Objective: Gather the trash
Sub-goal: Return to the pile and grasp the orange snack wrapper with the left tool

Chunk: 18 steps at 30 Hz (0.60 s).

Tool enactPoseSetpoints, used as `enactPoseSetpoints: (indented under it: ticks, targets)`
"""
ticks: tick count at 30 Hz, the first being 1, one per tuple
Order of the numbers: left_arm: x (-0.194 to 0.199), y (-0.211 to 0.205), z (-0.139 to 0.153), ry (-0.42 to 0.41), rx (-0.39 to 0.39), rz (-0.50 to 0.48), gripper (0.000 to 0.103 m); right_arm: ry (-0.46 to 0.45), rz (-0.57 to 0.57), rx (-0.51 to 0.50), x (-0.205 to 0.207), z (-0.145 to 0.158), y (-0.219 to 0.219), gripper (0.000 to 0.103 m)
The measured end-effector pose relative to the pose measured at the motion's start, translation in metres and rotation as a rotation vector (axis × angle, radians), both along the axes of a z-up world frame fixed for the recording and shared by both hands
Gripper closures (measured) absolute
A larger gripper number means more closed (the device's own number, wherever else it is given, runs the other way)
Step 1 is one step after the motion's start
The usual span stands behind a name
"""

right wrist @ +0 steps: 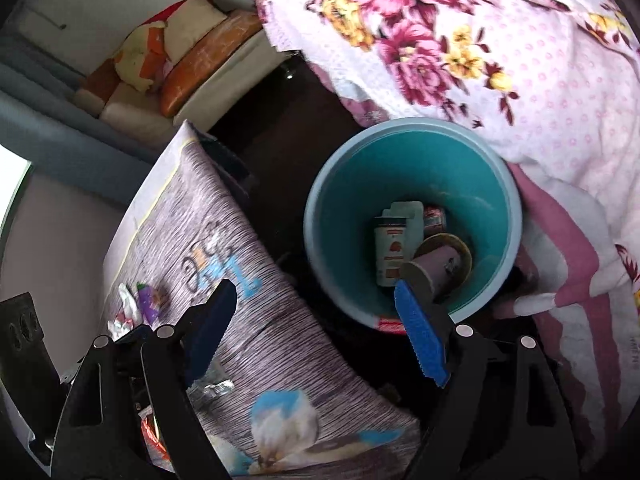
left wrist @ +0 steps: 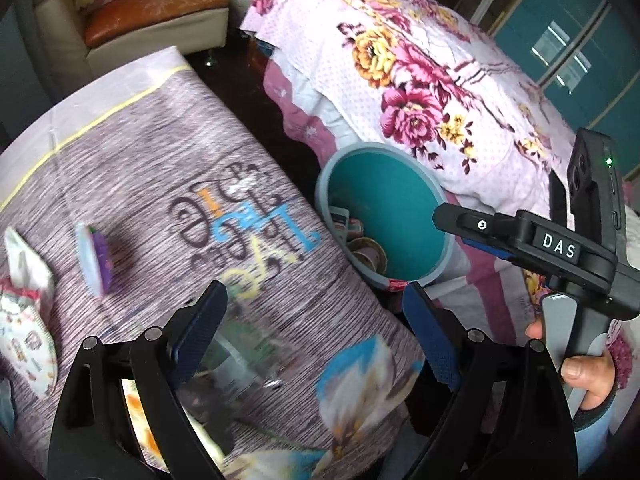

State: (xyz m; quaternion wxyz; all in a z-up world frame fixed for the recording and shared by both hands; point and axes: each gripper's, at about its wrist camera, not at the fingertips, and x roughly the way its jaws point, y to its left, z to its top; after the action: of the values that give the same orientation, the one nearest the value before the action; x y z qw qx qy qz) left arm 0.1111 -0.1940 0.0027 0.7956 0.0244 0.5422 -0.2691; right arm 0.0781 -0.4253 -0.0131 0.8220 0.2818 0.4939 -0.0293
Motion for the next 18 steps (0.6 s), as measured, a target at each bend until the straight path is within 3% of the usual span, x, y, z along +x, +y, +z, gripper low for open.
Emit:
enactPoseSetpoints:
  ticks: [9,18]
  targets:
    - [-0.010,0.073,0.012,-0.028,0.007,0.094,0.013,-0.006,0.089,-0.018,-0.004,0.011,0.048,0.025]
    - [-0.026,0.137,0.000,-0.001,0.015,0.200,0.013,0.009,0.175,-0.019,-0.008,0.011,0.091,0.024]
